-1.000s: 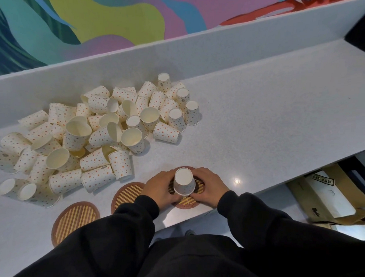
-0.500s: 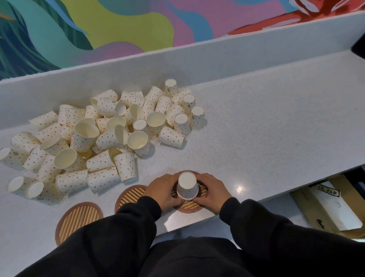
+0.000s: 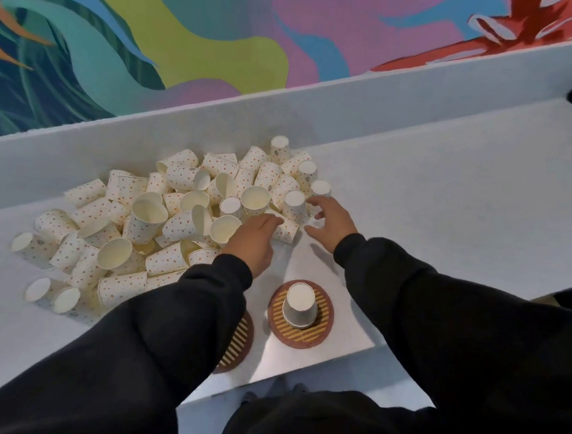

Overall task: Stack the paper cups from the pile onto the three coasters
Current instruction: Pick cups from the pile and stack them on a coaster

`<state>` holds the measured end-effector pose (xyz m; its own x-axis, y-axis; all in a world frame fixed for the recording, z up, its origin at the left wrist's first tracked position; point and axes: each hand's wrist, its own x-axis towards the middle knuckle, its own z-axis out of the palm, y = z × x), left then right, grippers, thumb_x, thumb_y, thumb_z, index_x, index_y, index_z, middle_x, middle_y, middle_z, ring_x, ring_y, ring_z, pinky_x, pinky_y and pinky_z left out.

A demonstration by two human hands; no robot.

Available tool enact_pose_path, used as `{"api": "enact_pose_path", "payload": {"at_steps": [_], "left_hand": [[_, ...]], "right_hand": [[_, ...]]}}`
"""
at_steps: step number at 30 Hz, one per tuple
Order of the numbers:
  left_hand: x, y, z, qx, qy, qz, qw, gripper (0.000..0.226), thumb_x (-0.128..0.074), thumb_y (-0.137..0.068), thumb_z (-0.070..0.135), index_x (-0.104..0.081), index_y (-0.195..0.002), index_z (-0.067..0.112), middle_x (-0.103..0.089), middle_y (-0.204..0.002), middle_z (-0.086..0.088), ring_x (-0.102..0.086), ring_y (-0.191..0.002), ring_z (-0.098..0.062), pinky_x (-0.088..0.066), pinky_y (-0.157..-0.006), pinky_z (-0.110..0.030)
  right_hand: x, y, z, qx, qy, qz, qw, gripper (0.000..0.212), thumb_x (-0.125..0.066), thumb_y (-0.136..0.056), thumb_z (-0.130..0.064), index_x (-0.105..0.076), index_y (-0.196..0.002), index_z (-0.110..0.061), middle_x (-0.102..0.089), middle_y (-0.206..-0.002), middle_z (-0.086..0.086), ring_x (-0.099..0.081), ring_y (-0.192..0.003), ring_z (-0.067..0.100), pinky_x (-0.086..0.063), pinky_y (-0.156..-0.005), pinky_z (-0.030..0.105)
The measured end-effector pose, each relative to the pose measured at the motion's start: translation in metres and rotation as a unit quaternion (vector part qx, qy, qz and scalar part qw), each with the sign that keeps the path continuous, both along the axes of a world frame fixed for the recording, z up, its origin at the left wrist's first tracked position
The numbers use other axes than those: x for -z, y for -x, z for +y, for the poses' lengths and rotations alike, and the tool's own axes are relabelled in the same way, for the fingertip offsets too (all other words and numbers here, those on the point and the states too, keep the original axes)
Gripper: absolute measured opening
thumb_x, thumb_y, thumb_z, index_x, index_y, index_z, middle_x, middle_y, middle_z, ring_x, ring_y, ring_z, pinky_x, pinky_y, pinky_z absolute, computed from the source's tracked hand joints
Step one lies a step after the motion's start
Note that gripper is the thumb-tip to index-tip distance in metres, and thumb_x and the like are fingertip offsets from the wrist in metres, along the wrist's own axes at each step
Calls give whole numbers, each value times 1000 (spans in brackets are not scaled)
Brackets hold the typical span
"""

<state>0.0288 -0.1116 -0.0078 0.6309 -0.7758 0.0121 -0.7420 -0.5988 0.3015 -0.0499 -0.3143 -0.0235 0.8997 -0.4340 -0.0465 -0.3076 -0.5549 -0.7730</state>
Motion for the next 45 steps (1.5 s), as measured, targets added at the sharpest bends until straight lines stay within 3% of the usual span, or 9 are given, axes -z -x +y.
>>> {"api": "enact_pose_path", "payload": {"at_steps": [4, 8, 19, 23, 28, 31, 34, 37, 45], "left_hand": [[14, -7, -25, 61, -75, -90, 991, 66, -72, -83, 3, -51, -145, 9, -47, -153, -17, -48, -137, -38, -45, -108, -50], [22, -2, -32, 49, -122, -117, 984, 72, -72, -86, 12, -42, -151, 16, -37, -159, -7, -32, -147, -31, -28, -119, -48], [27, -6, -27, 77, -173, -171, 967, 56, -79, -81, 19, -60, -134, 18, -55, -125, -5, -50, -117, -29, -42, -99, -42], [34, -9, -21, 117, -172, -177, 962, 58, -78, -82, 21, -58, -136, 23, -50, -144, -8, -44, -135, -32, -37, -109, -46], [20, 2, -6, 72, -48, -136, 987, 56, -73, -87, 27, -55, -140, 21, -59, -140, -7, -54, -130, -32, -42, -107, -48], [-4, 18, 4, -6, 91, -41, 995, 56, -68, -92, 43, -54, -140, 18, -62, -136, -7, -58, -121, -29, -48, -99, -43], [-31, 39, 12, -83, 196, 63, 975, 56, -69, -92, 50, -53, -140, 25, -63, -134, 3, -57, -118, -16, -49, -96, -35], [-53, 62, 24, -122, 283, 144, 940, 54, -75, -89, 47, -53, -136, 31, -64, -128, 15, -60, -113, -5, -55, -92, -34], [-50, 119, 49, -46, 280, 178, 942, 55, -79, -85, 44, -53, -133, 34, -63, -126, 22, -61, -117, -6, -53, -95, -29]], "right_hand": [[-11, -37, 3, -19, -5, -7, 1000, 62, -71, -92, -29, -47, -148, -22, -53, -147, 3, -57, -128, 24, -48, -109, 41], [-1, -60, 3, -7, 11, 41, 999, 73, -70, -87, -32, -39, -153, -27, -49, -154, 2, -49, -140, 25, -42, -116, 42], [0, -52, 10, -26, 39, 65, 997, 53, -69, -89, -22, -53, -140, -18, -63, -135, 7, -60, -124, 27, -46, -104, 36], [-1, -29, 10, -34, 44, 54, 997, 50, -70, -90, -33, -53, -136, -22, -65, -132, 3, -62, -118, 25, -49, -97, 36], [-2, 10, 2, 24, -11, -3, 1000, 51, -80, -85, -35, -58, -130, -26, -67, -124, -3, -64, -111, 20, -54, -100, 41], [-8, 33, 2, 60, -96, -34, 993, 47, -83, -85, -34, -58, -125, -31, -63, -116, -15, -63, -101, 8, -58, -91, 31], [-18, 56, 5, 73, -135, -61, 986, 44, -83, -86, -31, -57, -122, -35, -59, -112, -27, -62, -101, 4, -53, -80, 16], [-28, 77, 6, 98, -159, -86, 979, 43, -80, -88, -30, -56, -123, -35, -60, -119, -20, -61, -107, 5, -49, -80, 14], [-59, 121, 12, 107, -172, -162, 966, 42, -80, -88, -22, -60, -123, -33, -64, -123, -16, -61, -112, 4, -56, -78, 19]]}}
